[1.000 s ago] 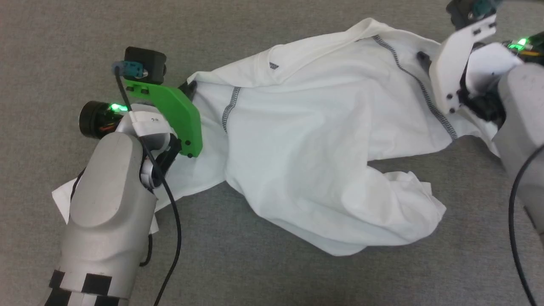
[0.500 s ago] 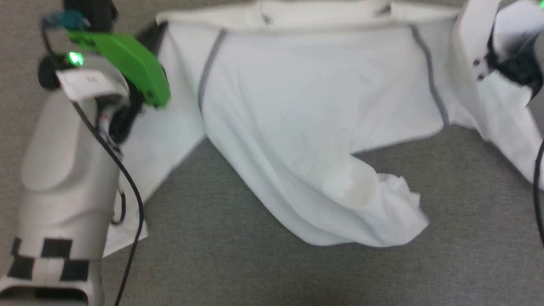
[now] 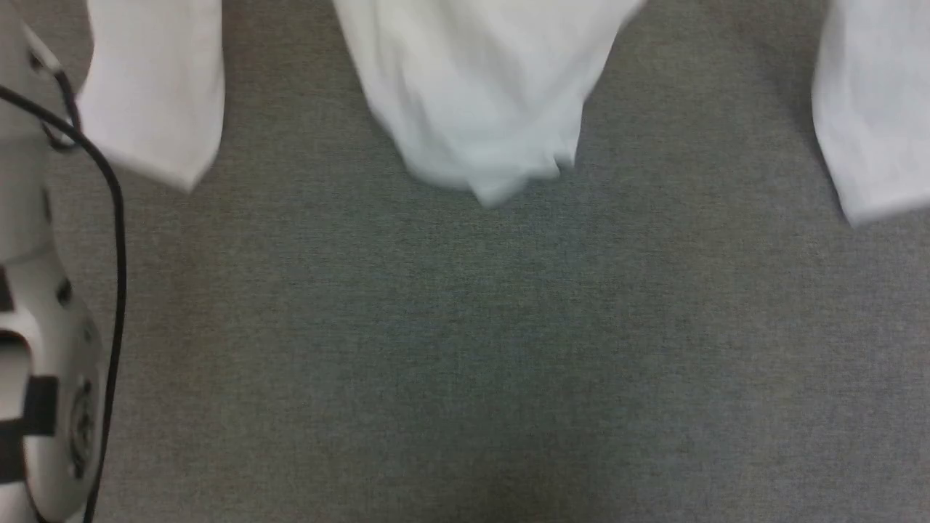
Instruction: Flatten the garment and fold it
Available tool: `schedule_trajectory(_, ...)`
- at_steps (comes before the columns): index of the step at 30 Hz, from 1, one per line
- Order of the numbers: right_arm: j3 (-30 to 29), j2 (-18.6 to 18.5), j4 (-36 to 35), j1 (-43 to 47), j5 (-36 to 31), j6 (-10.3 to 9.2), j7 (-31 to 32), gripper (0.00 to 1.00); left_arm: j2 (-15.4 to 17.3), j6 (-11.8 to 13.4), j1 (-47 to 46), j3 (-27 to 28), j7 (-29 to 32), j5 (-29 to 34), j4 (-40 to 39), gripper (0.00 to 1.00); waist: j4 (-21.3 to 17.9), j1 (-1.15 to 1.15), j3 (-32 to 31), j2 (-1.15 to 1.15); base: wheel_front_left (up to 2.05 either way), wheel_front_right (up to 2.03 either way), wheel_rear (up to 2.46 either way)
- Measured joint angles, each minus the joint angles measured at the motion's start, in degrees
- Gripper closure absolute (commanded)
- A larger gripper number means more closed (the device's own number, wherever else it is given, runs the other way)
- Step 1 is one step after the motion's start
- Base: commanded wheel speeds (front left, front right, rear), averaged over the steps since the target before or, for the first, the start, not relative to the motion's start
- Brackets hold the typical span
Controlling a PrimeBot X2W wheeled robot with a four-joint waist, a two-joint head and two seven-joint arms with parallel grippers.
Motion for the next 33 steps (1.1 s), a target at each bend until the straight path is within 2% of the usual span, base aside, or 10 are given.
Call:
schedule_trajectory(5, -4.7, 2.2, -0.7, -6.5, -6.1, 0.02, -6.3, 1.0, 0.1, 2.3, -7.6, 1.5, -5.0, 1.5, 0.1, 1.0, -1.2, 0.0, 1.2, 0.0, 0.0, 0.0, 0.0)
schedule_trajectory(8, -6.5, 3.4, -0.7, -8.8, -8.9, 0.03, -9.8, 1.0, 0.2, 2.8, -10.6, 2.2, -7.8, 1.8, 0.6, 1.0, -1.8, 0.0, 1.6, 0.0, 0.0, 0.0, 0.0)
schedule_trajectory(11, -6.9, 4.3, 0.1, -9.3, -10.2, 0.03, -12.6, 1.0, 0.6, 2.6, -11.3, 2.3, -8.9, 1.8, 1.8, 1.0, -2.1, 0.0, 1.9, 0.0, 0.0, 0.0, 0.0)
schedule_trajectory(15, -5.8, 4.6, 2.7, -7.1, -9.4, 0.03, -15.0, 1.0, 1.7, 0.9, -8.4, 0.9, -8.7, 2.0, 4.7, 1.0, -1.8, -0.01, 1.9, 0.0, 0.0, 0.0, 0.0)
schedule_trajectory(20, -1.2, 4.2, 4.4, 5.2, -4.5, 0.02, -17.2, 1.0, 3.8, -2.3, 2.6, -2.7, -6.6, 3.4, 9.3, 1.0, -1.7, 0.0, 1.1, 0.0, 0.0, 0.0, 0.0)
schedule_trajectory(24, 3.5, 3.0, 4.2, 17.4, 2.3, 0.01, -17.6, 1.0, 4.3, -4.8, 12.7, -5.2, -3.3, 3.4, 12.2, 1.0, -1.6, 0.0, -0.2, 0.0, 0.0, 0.0, 0.0)
schedule_trajectory(28, 5.8, 1.1, 0.2, 29.7, 9.5, 0.0, -16.3, 1.0, 4.3, -6.3, 23.4, -6.2, 0.4, 0.9, 11.8, 1.0, -1.4, 0.0, -2.3, 0.0, 0.0, 0.0, 0.0)
schedule_trajectory(33, 5.1, -1.5, -7.3, 44.5, 16.1, 0.0, -12.0, 1.0, 3.8, -7.2, 37.1, -6.5, 5.0, -3.6, 7.5, 1.0, -1.3, -0.01, -6.0, 0.0, 0.0, 0.0, 0.0)
